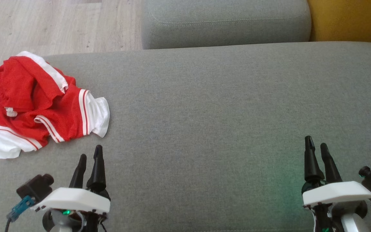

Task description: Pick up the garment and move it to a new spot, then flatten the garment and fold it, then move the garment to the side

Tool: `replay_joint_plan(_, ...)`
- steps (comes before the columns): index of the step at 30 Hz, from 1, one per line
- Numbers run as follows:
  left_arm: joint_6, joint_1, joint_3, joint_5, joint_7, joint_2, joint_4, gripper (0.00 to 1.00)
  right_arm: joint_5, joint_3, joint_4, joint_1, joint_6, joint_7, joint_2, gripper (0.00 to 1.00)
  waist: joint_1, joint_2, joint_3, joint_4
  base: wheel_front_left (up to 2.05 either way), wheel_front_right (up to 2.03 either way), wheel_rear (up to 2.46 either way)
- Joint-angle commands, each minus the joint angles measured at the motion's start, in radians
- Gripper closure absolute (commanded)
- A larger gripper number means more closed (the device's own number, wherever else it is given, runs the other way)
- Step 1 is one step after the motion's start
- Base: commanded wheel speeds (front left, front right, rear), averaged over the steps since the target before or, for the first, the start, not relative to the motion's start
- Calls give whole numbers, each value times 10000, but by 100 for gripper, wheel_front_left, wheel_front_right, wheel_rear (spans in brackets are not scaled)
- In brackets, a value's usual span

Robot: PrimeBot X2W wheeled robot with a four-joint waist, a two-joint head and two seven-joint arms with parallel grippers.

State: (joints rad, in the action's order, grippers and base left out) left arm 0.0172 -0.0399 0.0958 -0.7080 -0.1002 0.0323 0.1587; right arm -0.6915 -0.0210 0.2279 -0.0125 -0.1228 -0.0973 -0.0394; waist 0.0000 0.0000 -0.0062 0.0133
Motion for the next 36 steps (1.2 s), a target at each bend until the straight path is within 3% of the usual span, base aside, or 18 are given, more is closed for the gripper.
replay_joint_plan(1,-40,233,-112,192,-105,124,-442,0,216,-162,-403,280,-46,-120,-74,0,0,0,1,2,0,0,0)
replay_joint_plan(36,-250,141,376,4138,-1128,161,-319,0,4755,-634,-398,465,-68,-1152,-97,0,0,0,30,88,0,0,0)
